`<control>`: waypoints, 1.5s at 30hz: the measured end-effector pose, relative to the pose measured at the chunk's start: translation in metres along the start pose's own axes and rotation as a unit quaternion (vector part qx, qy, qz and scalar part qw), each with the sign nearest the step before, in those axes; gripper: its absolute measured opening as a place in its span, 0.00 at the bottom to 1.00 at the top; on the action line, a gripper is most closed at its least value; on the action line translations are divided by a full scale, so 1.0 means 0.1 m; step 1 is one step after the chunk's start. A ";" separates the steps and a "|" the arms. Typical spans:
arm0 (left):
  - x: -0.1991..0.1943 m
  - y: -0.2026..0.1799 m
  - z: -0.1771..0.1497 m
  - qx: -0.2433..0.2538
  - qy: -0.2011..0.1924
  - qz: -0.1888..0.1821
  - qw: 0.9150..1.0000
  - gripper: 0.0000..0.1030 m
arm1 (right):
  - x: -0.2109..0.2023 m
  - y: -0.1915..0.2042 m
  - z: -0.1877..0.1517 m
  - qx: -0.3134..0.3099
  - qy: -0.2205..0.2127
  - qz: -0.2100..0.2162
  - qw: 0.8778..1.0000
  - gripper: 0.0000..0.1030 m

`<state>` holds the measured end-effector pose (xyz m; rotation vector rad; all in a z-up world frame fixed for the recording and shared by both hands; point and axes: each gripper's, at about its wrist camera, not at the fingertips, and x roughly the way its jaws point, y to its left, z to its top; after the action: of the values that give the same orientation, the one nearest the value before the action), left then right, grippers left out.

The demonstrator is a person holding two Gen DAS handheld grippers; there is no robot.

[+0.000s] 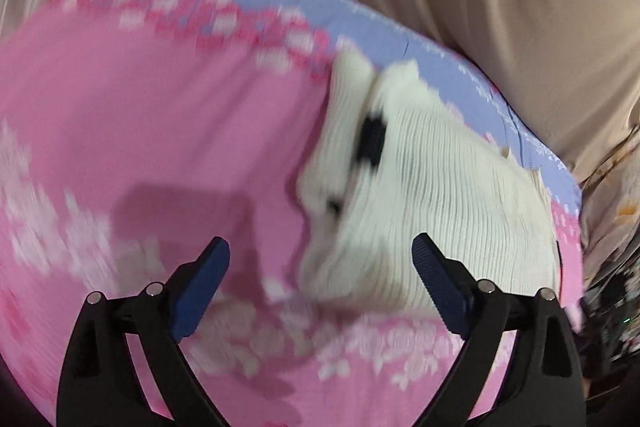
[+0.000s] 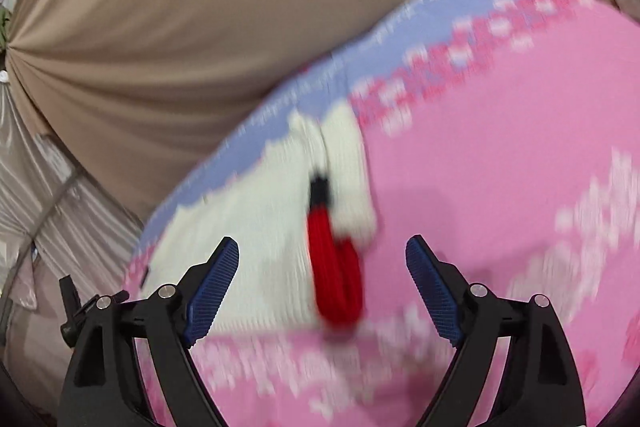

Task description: Fold small clothes

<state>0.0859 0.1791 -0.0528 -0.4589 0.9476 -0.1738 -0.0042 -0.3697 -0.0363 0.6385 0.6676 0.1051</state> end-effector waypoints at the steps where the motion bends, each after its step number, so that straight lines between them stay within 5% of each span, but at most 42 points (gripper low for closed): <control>1: 0.09 0.01 -0.09 -0.009 0.013 -0.005 1.000 0.87 | 0.06 -0.03 -0.12 0.005 0.015 0.003 1.000 0.82; 4: 0.10 -0.15 -0.17 0.021 -0.012 0.021 0.999 0.74 | 0.27 0.02 -0.31 0.016 0.045 0.016 0.999 0.84; 6: 0.18 -0.25 -0.16 0.032 0.019 -0.002 0.999 0.34 | 0.34 0.18 -0.29 -0.008 0.037 0.017 0.999 0.83; 8: 0.19 -0.31 -0.11 0.035 0.033 0.009 0.999 0.24 | 0.40 0.28 -0.25 -0.012 0.038 0.023 0.999 0.64; 9: 0.15 -0.31 -0.10 0.032 0.034 0.010 0.999 0.21 | 0.43 0.31 -0.23 -0.016 0.040 0.018 0.999 0.30; 10: 0.09 -0.30 -0.10 0.032 0.032 0.010 0.999 0.20 | 0.44 0.32 -0.20 -0.014 0.044 0.010 0.999 0.16; 13: -0.21 -0.22 -0.20 0.044 0.021 0.013 0.999 0.16 | 0.13 0.28 -0.17 -0.005 0.021 0.008 1.000 0.13; 17: -0.51 -0.02 -0.59 0.058 0.055 0.022 0.997 0.15 | -0.37 0.16 -0.39 -0.017 0.034 -0.005 0.999 0.12; 21: -0.57 0.18 -1.11 0.041 0.111 0.013 0.993 0.18 | -0.69 -0.04 -0.93 -0.021 0.090 -0.045 0.995 0.13; 24: -0.73 0.09 -1.09 0.037 0.084 0.023 0.996 0.21 | -0.79 -0.14 -1.15 -0.020 0.101 -0.046 0.994 0.18; 26: -1.00 0.00 -0.90 0.037 0.033 0.007 0.999 0.30 | -0.88 -0.12 -1.03 -0.017 0.090 -0.073 0.993 0.31; 30: -1.42 -0.30 -0.40 0.064 -0.109 0.019 0.992 0.78 | -1.21 0.05 -0.48 -0.038 -0.013 -0.095 0.995 0.70; 32: -1.34 -0.50 -0.14 0.074 -0.150 0.036 0.985 0.86 | -1.16 0.23 -0.19 -0.063 -0.042 -0.082 0.994 0.72; 35: -0.82 -0.85 0.16 0.108 -0.123 0.041 0.986 0.89 | -0.75 0.53 0.16 -0.092 -0.049 -0.064 0.992 0.78; 39: 0.13 -1.15 0.29 0.147 -0.042 0.080 0.985 0.89 | 0.11 0.74 0.36 -0.101 -0.002 -0.066 0.993 0.80; 40: 0.36 -1.14 0.30 0.147 -0.017 0.102 0.984 0.84 | 0.25 0.76 0.34 -0.102 0.010 -0.077 0.992 0.80; 41: 0.53 -1.08 0.29 0.137 0.005 0.115 0.984 0.65 | 0.45 0.75 0.34 -0.105 0.029 -0.088 0.990 0.80; 42: 0.67 -1.01 0.29 0.121 0.027 0.117 0.985 0.56 | 0.63 0.73 0.32 -0.105 0.048 -0.094 0.989 0.79; 43: 0.64 -0.96 0.28 0.114 0.007 0.120 0.986 0.50 | 0.73 0.70 0.29 -0.104 0.060 -0.102 0.988 0.68; 44: 0.59 -0.99 0.28 0.121 -0.007 0.133 0.984 0.17 | 0.82 0.69 0.26 -0.103 0.073 -0.106 0.986 0.48; 45: 0.55 -1.01 0.29 0.130 -0.005 0.132 0.983 0.05 | 0.87 0.70 0.24 -0.106 0.083 -0.099 0.986 0.05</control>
<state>0.1462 0.0796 -0.0337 -0.0915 0.9508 -0.0535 0.0864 -0.3011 -0.0283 0.3576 0.8652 0.0445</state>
